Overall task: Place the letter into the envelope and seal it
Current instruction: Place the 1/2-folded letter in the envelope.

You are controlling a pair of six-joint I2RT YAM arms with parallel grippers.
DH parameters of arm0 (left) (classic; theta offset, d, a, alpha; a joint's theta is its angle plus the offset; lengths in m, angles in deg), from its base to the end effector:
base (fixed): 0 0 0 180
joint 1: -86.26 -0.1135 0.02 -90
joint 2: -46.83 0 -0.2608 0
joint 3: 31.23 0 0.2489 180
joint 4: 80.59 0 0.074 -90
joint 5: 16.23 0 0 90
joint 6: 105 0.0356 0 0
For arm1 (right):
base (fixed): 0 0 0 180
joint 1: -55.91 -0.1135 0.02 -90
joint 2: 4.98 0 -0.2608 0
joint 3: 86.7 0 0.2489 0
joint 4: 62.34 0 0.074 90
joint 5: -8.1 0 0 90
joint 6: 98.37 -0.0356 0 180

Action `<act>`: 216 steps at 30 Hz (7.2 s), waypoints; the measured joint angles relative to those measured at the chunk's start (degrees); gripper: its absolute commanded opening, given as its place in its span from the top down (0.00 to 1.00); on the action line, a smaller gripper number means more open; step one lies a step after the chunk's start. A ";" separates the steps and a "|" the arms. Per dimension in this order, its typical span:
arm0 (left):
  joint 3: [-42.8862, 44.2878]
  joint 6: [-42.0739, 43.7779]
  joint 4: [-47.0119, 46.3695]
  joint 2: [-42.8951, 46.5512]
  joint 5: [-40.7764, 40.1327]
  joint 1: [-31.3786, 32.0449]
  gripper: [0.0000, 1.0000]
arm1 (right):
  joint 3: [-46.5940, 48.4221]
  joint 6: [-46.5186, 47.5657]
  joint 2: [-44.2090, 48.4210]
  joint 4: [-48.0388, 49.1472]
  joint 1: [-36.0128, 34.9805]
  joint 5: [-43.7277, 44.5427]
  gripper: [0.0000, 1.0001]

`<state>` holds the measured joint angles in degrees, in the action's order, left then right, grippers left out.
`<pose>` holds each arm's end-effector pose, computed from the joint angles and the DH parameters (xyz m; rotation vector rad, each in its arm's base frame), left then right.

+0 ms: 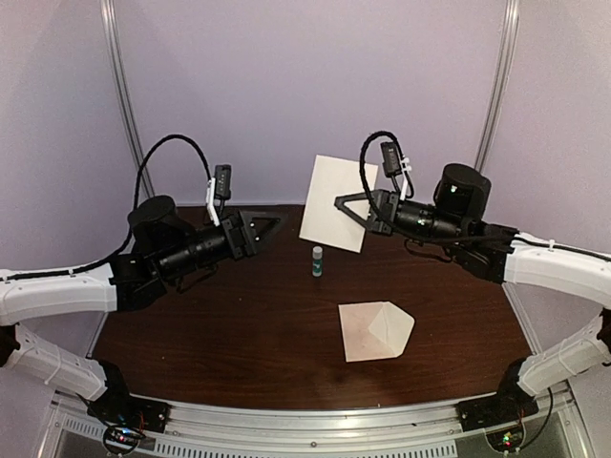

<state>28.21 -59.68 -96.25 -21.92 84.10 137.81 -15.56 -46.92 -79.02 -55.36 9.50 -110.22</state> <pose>0.1688 -0.2228 0.3284 0.2639 1.6287 -1.4647 0.1960 0.2303 0.3591 -0.5636 1.6285 1.5158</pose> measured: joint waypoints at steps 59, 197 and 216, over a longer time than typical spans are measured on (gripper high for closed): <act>13.16 -13.73 15.65 -44.83 11.72 4.17 0.42 | -18.40 16.87 -9.18 -44.39 27.89 -10.73 1.00; 6.82 -9.79 20.85 -37.83 4.81 4.17 0.43 | -9.44 2.99 -22.82 -30.49 8.52 -1.33 0.87; 6.82 -9.60 21.14 -37.83 4.81 4.02 0.46 | -10.27 0.50 -26.69 -23.74 8.52 -5.99 1.00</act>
<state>35.03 -69.28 -75.11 -59.75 88.91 141.83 -25.83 -46.42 -105.71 -79.09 18.02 -116.20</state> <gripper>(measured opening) 0.538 0.004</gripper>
